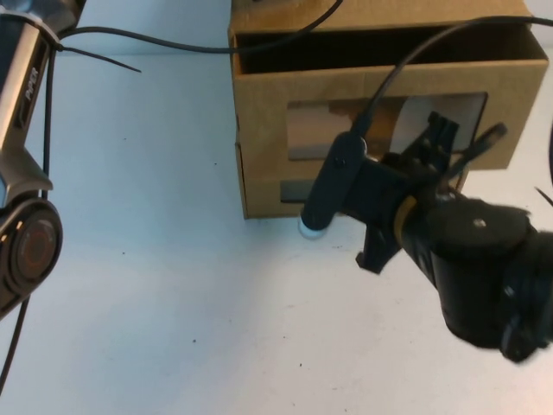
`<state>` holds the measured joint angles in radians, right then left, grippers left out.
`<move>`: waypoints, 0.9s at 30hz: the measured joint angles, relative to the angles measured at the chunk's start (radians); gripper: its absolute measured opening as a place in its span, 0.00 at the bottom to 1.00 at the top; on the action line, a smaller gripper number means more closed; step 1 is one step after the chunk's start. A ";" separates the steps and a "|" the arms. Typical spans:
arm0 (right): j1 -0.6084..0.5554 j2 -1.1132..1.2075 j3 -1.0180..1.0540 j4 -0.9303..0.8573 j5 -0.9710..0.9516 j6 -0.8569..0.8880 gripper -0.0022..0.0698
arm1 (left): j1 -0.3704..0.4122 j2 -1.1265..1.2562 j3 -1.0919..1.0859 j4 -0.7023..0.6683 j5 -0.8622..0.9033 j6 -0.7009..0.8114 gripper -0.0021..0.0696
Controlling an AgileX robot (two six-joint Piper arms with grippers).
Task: Open the shoe box
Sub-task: 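Pull the top drawer of the cardboard box fully open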
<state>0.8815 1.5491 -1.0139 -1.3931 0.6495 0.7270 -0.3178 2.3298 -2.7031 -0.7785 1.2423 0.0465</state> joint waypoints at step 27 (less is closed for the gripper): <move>0.395 -0.168 0.118 0.350 0.369 -0.052 0.05 | 0.000 -0.002 0.000 0.011 0.002 -0.016 0.02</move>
<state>1.2768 1.3812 -0.8958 -1.0429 1.0184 0.6751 -0.3178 2.3276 -2.7031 -0.7673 1.2446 0.0310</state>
